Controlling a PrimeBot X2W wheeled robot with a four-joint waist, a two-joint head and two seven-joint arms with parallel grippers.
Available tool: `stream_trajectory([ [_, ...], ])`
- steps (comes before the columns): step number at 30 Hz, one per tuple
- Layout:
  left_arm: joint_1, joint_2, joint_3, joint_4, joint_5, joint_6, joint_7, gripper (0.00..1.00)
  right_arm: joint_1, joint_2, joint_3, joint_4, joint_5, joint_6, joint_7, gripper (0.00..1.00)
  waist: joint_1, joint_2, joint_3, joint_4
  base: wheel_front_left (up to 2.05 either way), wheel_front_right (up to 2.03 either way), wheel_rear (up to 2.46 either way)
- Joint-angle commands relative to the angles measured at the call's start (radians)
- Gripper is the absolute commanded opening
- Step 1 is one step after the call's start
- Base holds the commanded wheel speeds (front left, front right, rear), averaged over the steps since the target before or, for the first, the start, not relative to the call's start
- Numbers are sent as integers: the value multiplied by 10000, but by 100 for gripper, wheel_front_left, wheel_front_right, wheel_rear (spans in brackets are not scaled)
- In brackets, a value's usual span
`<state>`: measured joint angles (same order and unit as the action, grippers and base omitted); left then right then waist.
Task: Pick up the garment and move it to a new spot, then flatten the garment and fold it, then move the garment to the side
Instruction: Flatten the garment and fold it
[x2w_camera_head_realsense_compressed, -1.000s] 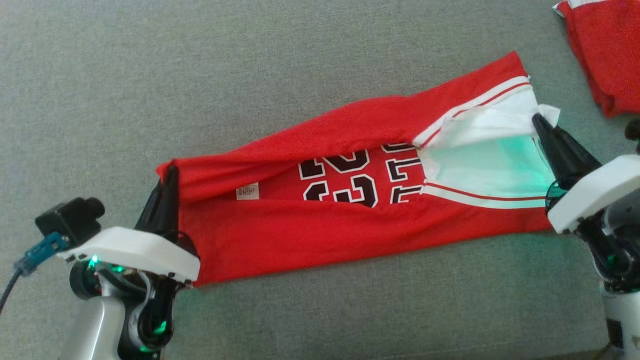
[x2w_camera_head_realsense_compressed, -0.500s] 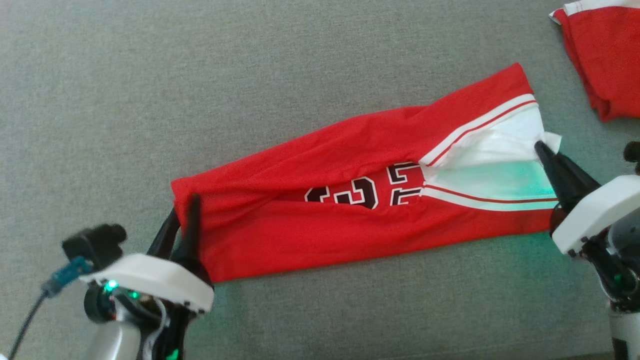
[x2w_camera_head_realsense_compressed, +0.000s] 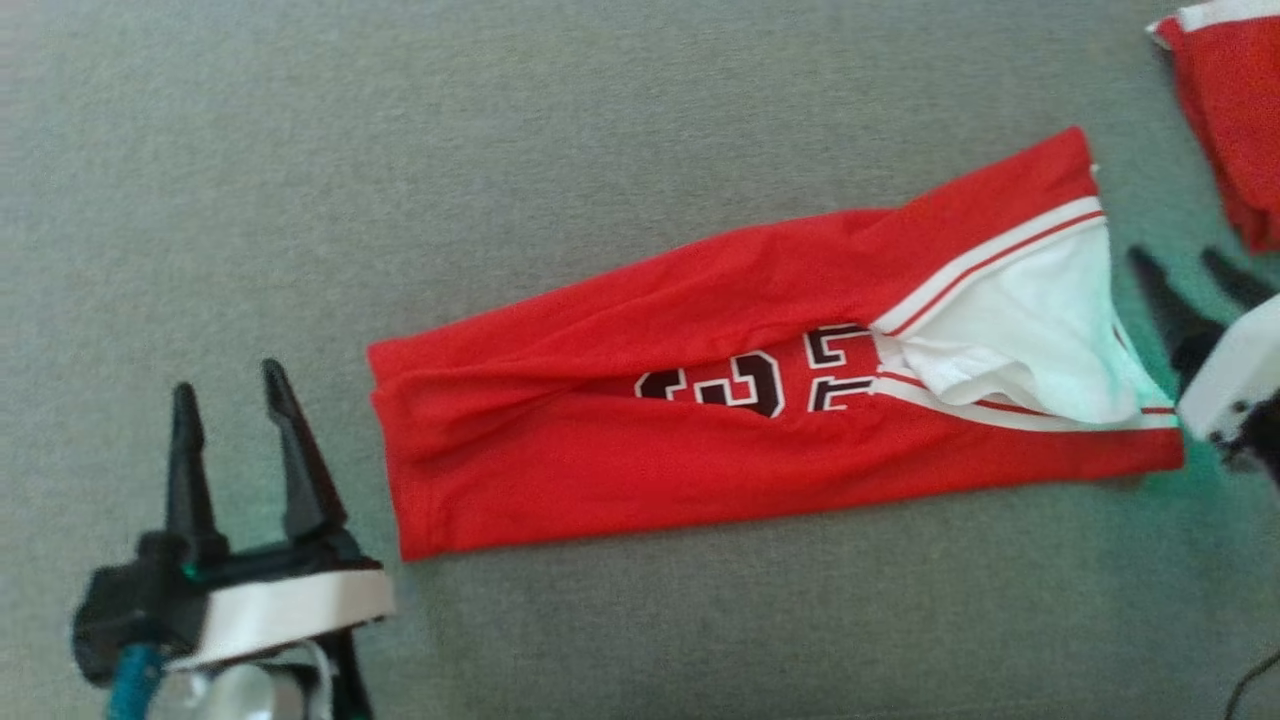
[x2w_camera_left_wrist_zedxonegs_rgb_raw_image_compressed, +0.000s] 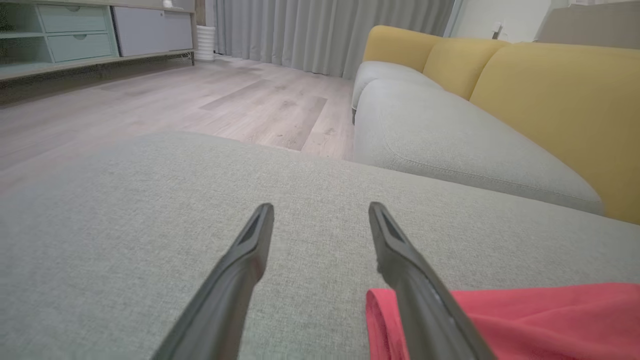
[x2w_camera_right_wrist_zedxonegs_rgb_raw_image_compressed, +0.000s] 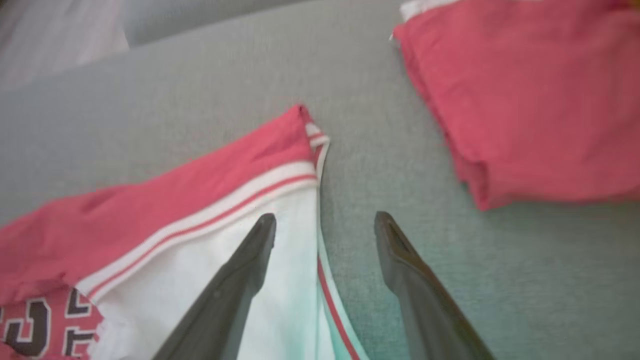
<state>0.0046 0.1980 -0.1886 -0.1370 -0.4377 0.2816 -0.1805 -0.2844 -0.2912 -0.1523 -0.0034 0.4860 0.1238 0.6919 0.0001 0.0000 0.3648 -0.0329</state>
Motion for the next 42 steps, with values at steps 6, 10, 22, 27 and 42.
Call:
stream_trajectory([
  [6,-176,-876,-177,294,601,-350,-792,100,-493,172,307,1441,-153,69,636,100,-1,0,160,591,0,0,0],
  [10,-110,-1245,9,271,919,-735,-807,100,-648,190,698,1924,102,69,968,100,-1,0,174,753,0,0,0],
  [22,172,-1473,489,293,782,-1337,-811,100,-1202,-694,805,2117,1246,69,271,0,-1,0,-505,610,0,0,0],
  [27,441,-1475,520,281,564,-1335,-811,100,-1195,-1498,-164,2193,1357,69,175,0,-1,0,-1008,446,0,0,0],
  [42,1296,-1477,573,1026,941,-1680,-812,100,-1220,-738,-292,-275,1252,69,2557,0,-1,0,-1868,661,0,0,0],
])
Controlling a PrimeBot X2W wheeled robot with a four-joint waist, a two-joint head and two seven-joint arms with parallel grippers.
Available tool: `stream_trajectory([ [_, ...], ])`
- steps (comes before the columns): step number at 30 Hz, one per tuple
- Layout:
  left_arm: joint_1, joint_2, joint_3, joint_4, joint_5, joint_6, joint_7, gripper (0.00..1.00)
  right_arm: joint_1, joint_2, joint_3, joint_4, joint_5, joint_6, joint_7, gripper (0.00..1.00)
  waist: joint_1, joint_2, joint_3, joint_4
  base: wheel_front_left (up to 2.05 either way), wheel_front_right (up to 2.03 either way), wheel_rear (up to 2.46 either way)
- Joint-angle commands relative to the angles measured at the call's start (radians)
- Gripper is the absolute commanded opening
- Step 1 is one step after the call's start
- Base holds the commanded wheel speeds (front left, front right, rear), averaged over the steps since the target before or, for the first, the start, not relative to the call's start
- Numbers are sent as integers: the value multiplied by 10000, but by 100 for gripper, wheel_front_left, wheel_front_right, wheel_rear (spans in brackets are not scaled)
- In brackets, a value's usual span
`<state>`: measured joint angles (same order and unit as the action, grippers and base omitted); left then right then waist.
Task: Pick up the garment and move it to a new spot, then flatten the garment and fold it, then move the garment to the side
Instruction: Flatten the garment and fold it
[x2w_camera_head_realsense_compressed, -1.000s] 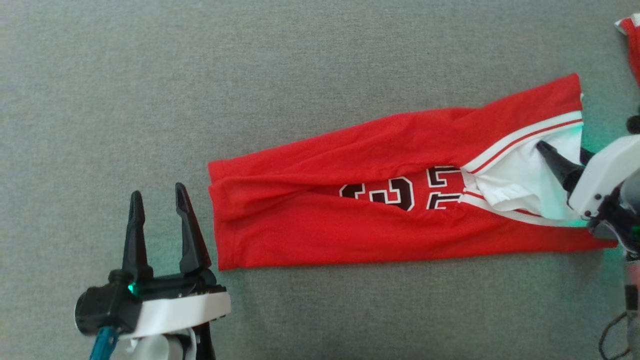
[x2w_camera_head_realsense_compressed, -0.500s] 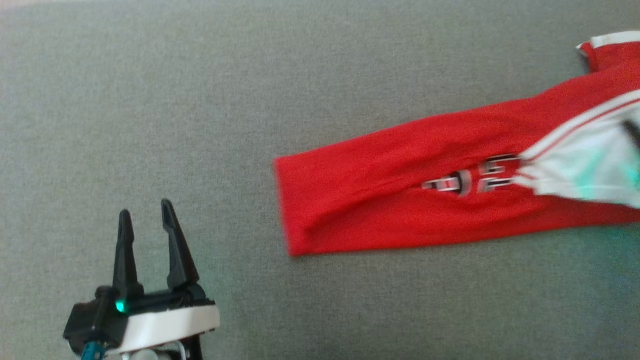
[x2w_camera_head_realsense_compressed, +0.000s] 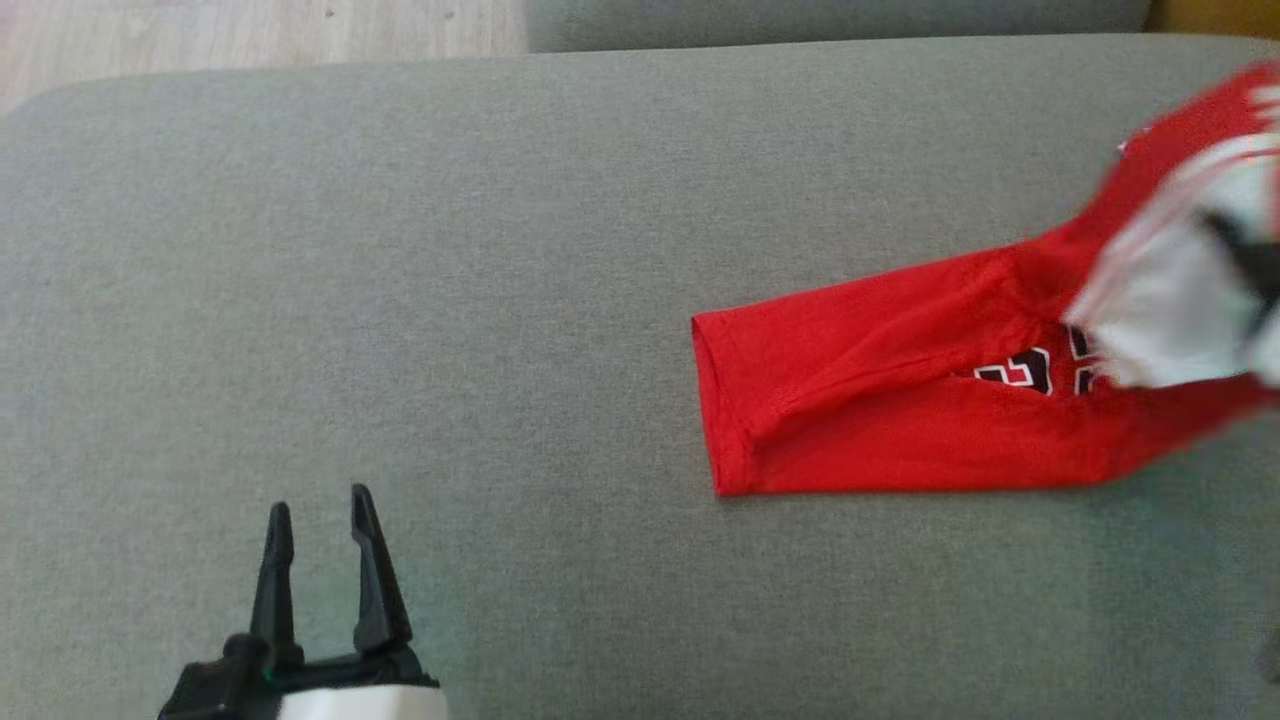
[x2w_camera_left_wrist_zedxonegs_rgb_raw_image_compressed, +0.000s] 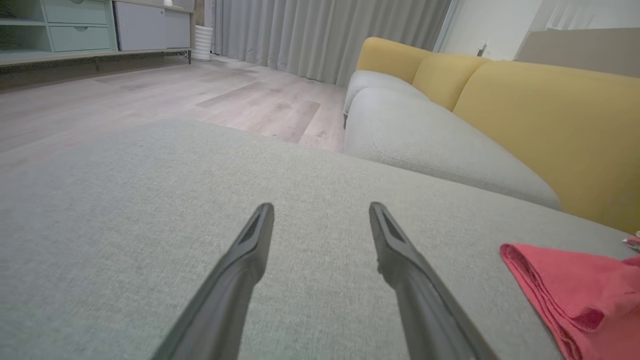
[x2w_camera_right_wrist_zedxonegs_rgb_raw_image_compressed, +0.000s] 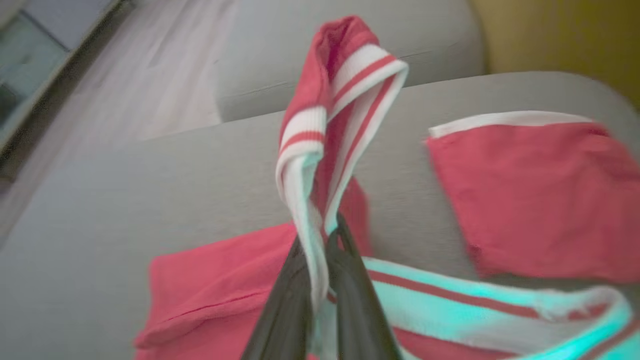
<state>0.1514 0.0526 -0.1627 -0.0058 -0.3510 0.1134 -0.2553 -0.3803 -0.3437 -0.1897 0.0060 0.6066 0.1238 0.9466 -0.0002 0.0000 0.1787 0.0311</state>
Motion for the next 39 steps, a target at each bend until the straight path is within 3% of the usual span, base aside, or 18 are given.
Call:
stream_trajectory([
  [1,-159,-23,322,-240,126,-35,-64,100,-232,146,346,-556,7,69,121,0,2,0,-5,48,0,0,0],
  [6,-238,-23,200,70,384,-231,-64,100,204,2113,1631,-806,-297,69,140,0,2,0,2,289,0,0,0],
  [9,-313,-23,101,286,563,-359,-64,100,524,2732,2100,-479,-639,69,-340,0,2,0,-45,423,0,0,0],
  [12,-362,-24,58,490,667,-465,-64,100,799,2908,2380,61,-713,69,-968,0,2,0,-128,535,0,0,0],
  [21,-314,-24,95,862,879,-629,-64,100,546,2932,3923,2000,895,69,-3126,0,2,0,-210,427,0,0,0],
  [29,-454,-24,-14,1077,888,-678,-64,100,-230,2933,4916,3375,1378,69,-4239,2,2,0,-188,424,0,0,0],
  [30,-471,-24,-30,1106,869,-679,-64,100,-343,2933,5058,3538,1417,69,-4360,4,2,0,-190,435,0,0,0],
  [31,-486,-24,-44,1132,847,-676,-64,100,-449,2934,5206,3678,1434,69,-4471,23,2,0,-189,445,0,0,0],
  [32,-498,-24,-61,1152,825,-668,-64,100,-538,2934,5338,3794,1455,69,-4589,48,2,0,-190,452,0,0,0],
  [33,-502,-24,-79,1165,806,-656,-64,100,-610,2934,5440,3899,1486,69,-4718,99,2,0,-192,455,0,0,0],
  [39,-358,-24,-30,1214,729,-570,-64,100,-756,2934,6007,3835,2231,69,-5528,100,2,0,-225,242,0,0,0],
])
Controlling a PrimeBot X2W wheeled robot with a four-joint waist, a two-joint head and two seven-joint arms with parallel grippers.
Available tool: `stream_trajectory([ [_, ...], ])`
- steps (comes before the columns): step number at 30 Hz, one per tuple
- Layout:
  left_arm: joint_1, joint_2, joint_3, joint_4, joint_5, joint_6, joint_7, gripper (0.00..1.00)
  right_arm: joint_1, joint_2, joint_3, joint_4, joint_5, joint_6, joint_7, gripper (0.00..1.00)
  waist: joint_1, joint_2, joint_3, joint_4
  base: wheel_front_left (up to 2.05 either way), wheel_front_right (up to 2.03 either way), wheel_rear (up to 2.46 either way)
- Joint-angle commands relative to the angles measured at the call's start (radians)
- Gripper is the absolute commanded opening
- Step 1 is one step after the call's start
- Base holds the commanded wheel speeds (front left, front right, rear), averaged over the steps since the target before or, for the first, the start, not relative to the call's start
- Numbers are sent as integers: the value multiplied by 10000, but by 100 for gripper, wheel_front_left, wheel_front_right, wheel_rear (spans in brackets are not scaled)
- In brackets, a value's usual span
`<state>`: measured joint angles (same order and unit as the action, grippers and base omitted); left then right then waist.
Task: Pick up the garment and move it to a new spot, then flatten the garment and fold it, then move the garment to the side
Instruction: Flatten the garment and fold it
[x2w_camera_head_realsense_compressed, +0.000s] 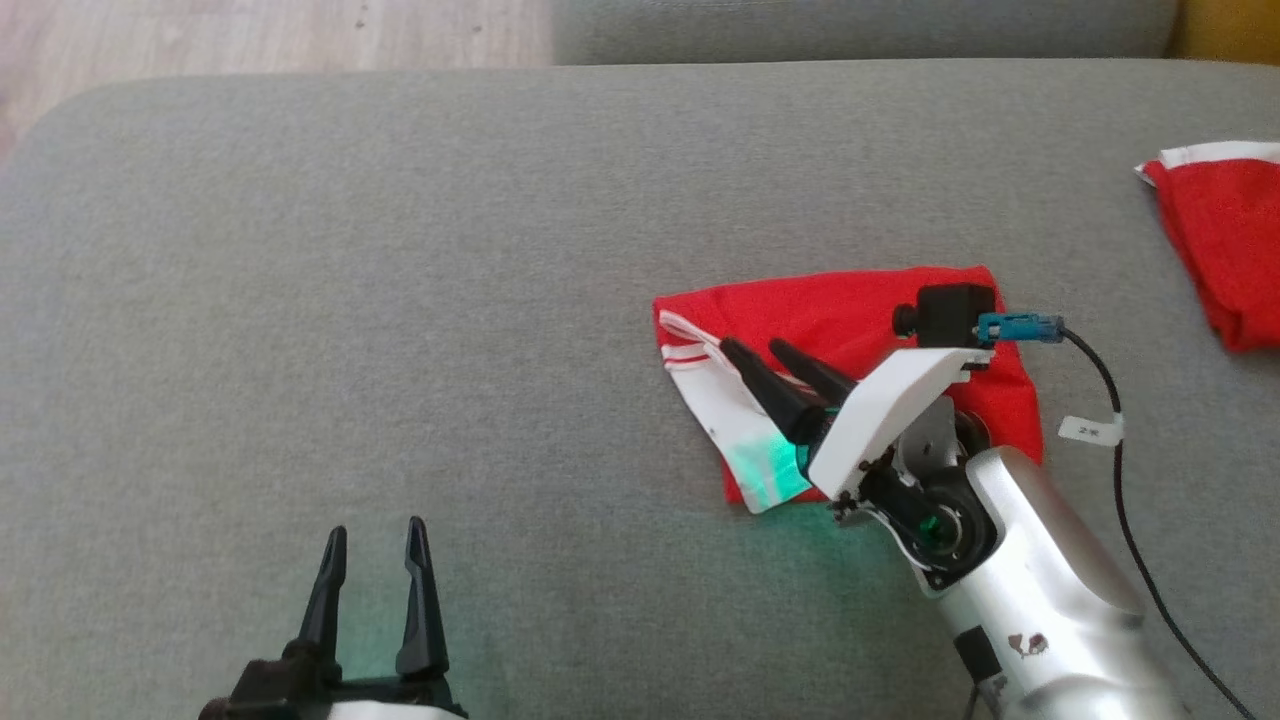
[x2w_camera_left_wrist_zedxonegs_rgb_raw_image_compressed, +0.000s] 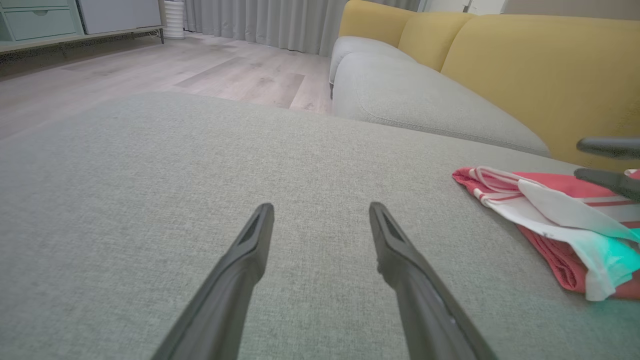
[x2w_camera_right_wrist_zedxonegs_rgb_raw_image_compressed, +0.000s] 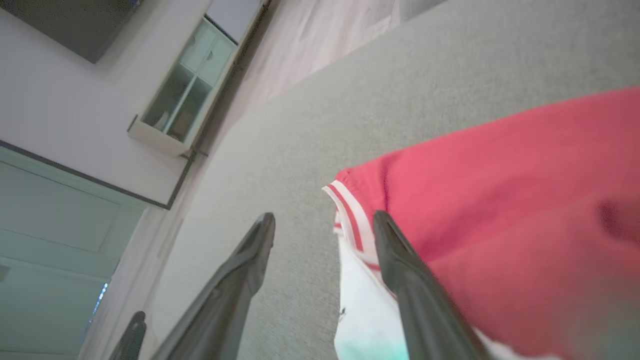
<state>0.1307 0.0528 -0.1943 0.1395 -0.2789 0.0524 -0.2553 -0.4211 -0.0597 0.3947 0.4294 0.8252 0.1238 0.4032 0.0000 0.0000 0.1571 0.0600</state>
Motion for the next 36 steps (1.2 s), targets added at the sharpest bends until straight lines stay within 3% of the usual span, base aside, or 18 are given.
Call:
stream_trajectory([
  [1,-128,-26,308,-238,20,33,-64,100,-321,94,229,-547,182,69,-260,100,0,0,-23,-100,0,0,0],
  [5,-99,-26,489,-232,86,2,-64,100,76,94,408,-1870,133,69,-1018,100,0,0,-143,-302,0,0,0],
  [9,58,-26,783,-250,136,4,-64,100,994,18,-58,-3627,-1575,69,-1399,100,0,0,-336,-600,0,0,0],
  [11,164,-26,911,-240,170,-6,-64,100,1556,-238,-562,-4400,-2709,69,-1539,100,0,0,-433,-756,0,0,0],
  [17,285,-26,1218,-166,228,-103,-65,100,3030,-672,-2562,-5632,-4415,69,-2121,100,0,0,-665,-1075,0,0,0],
  [21,333,-26,1331,-105,246,-190,-65,100,3685,-1208,-3539,-5623,-5673,69,-3283,100,0,0,-829,-1128,0,0,0],
  [25,427,-26,1450,23,271,-310,-65,100,4409,-1686,-4206,-4828,-7052,69,-4689,100,0,0,-1057,-1113,0,0,0],
  [32,645,-26,1538,116,210,-382,-65,100,4944,-1266,-4820,-3424,-7711,69,-5866,100,0,0,-1341,-1105,0,0,0],
  [36,731,-26,1568,55,183,-356,-65,100,4657,-1011,-4294,-3248,-7729,69,-6050,100,0,0,-1363,-1145,0,0,0],
])
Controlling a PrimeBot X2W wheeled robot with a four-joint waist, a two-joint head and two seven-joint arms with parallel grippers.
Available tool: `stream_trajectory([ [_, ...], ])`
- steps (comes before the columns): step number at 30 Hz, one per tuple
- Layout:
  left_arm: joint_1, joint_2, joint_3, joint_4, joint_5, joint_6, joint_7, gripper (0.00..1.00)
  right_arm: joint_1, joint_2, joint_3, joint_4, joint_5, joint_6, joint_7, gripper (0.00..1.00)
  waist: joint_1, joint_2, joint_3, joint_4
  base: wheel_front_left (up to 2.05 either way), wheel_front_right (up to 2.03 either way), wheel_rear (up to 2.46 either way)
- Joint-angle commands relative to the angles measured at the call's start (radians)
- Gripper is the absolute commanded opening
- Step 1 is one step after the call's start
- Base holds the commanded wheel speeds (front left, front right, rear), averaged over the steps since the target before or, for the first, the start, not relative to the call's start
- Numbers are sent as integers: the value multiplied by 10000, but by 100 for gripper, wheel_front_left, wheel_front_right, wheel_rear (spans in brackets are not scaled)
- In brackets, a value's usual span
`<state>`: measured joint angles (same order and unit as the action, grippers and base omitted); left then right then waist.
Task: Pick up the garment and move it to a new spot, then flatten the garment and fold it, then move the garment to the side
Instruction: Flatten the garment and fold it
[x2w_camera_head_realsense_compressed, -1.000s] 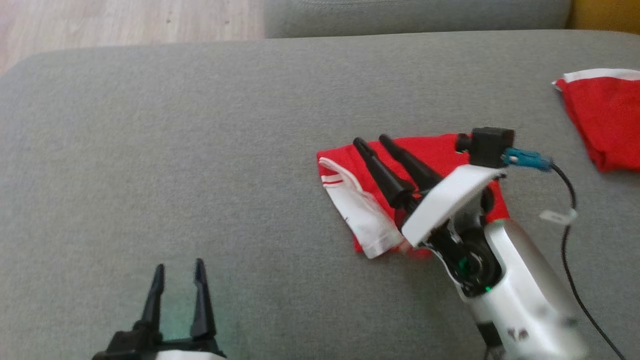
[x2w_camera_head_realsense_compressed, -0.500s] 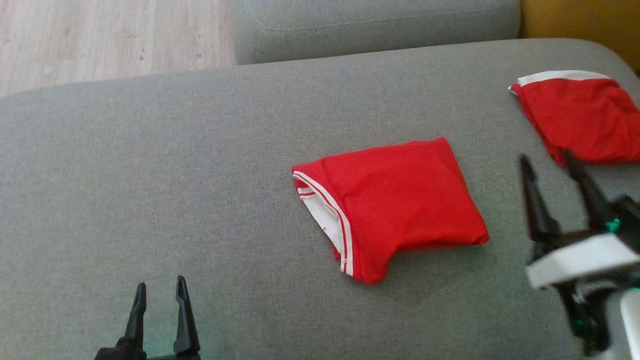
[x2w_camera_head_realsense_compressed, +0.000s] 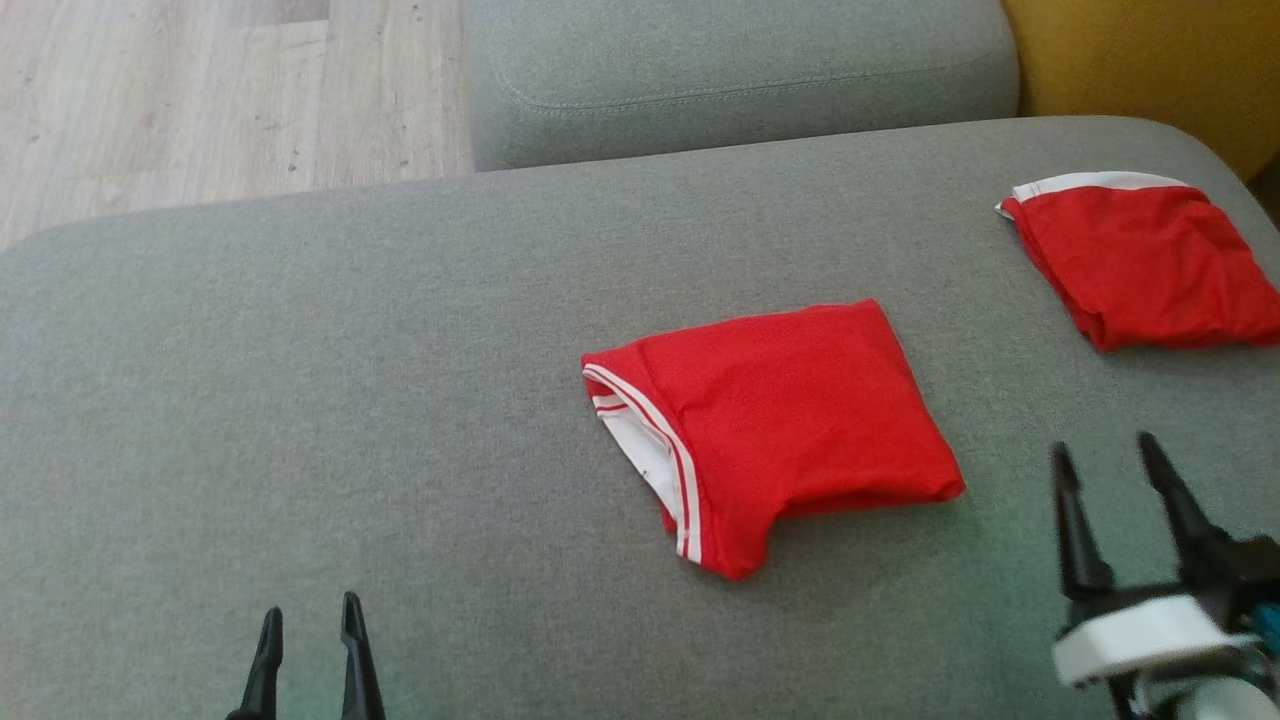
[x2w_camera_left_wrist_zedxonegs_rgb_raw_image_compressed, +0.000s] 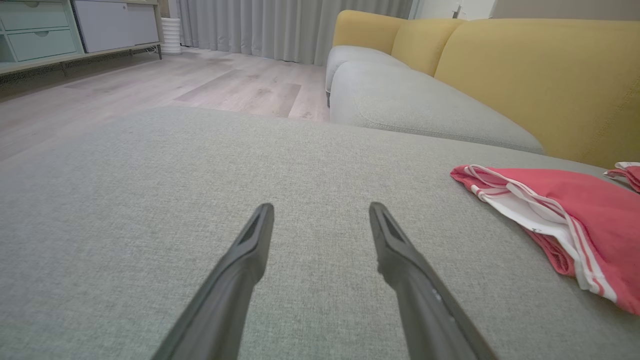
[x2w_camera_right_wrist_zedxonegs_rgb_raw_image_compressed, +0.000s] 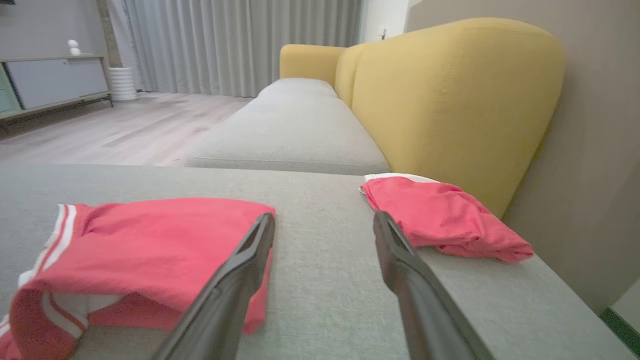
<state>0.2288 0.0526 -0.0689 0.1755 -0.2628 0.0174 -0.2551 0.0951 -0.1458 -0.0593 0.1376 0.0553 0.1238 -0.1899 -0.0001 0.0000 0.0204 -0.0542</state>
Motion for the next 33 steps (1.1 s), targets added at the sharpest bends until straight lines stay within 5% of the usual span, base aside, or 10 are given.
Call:
stream_trajectory([
  [1,-247,-24,315,-311,31,-7,-66,100,-619,-120,391,-353,-6,69,-124,100,1,0,7,-3,0,0,0],
  [8,-372,-24,355,-304,50,-46,-66,100,-1451,-137,1770,-380,209,69,231,100,1,0,58,106,0,0,0],
  [9,-379,-24,352,-309,43,-42,-66,100,-1595,-161,2099,-314,250,69,338,79,1,0,81,111,0,0,0],
  [10,-383,-24,341,-300,36,-41,-67,100,-1766,-197,2478,-219,288,69,469,42,1,0,105,113,0,0,0],
  [12,-412,-24,320,-280,40,-46,-67,100,-2209,-196,3228,11,426,69,711,2,1,0,171,115,0,0,0],
  [20,-822,-24,18,-171,2,-34,-67,100,-3842,-131,5559,2402,515,69,2026,0,1,0,413,380,0,0,0],
  [33,-851,-24,34,-157,6,12,-67,100,-4388,512,6953,4616,723,69,2888,0,1,0,425,567,0,0,0],
])
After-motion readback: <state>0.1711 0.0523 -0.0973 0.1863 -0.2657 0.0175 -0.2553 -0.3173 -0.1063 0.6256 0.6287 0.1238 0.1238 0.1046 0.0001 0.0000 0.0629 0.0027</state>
